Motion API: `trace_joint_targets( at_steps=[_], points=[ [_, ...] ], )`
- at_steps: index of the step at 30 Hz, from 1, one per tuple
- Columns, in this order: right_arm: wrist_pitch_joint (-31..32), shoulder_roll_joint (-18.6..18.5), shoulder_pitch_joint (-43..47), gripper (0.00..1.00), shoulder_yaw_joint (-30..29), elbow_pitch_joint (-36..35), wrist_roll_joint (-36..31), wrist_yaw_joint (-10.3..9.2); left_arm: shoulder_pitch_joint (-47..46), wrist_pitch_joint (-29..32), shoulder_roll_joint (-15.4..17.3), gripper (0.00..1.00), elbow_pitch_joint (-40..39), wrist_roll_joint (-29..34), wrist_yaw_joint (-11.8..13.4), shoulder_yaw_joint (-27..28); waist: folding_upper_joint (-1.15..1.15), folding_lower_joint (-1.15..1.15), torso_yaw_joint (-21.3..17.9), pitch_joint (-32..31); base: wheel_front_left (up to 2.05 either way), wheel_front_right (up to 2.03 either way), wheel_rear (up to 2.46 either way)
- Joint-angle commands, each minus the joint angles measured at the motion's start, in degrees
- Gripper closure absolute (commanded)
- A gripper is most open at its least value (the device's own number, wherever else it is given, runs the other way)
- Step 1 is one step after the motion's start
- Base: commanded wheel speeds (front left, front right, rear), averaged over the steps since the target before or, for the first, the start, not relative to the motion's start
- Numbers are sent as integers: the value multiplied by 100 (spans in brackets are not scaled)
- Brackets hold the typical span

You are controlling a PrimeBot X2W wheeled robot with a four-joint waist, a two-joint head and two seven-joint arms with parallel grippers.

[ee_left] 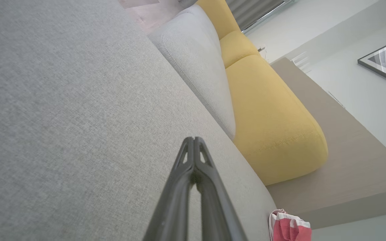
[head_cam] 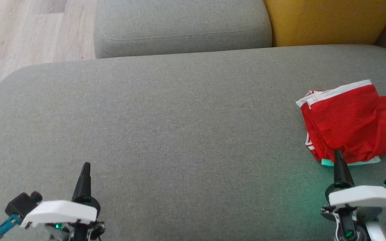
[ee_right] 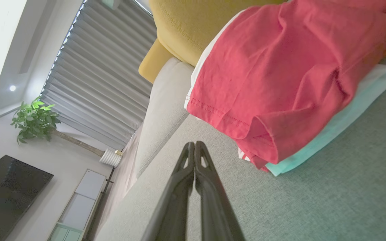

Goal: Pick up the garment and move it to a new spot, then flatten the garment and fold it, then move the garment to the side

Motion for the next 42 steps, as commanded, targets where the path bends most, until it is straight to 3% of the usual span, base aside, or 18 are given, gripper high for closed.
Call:
trace_joint_targets(
  at_steps=[1, 42],
  points=[
    [59, -18, -349, 100, 32, -229, 186, 11, -332, 33, 59, 100, -167, -163, -71, 170, 0, 0, 0, 3, 0, 0, 0],
    [651, -16, -408, 100, -324, -415, 2894, 17, -654, 698, 63, 100, -66, -2601, -294, 675, 0, 0, -7, 82, 0, 0, 0]
  ],
)
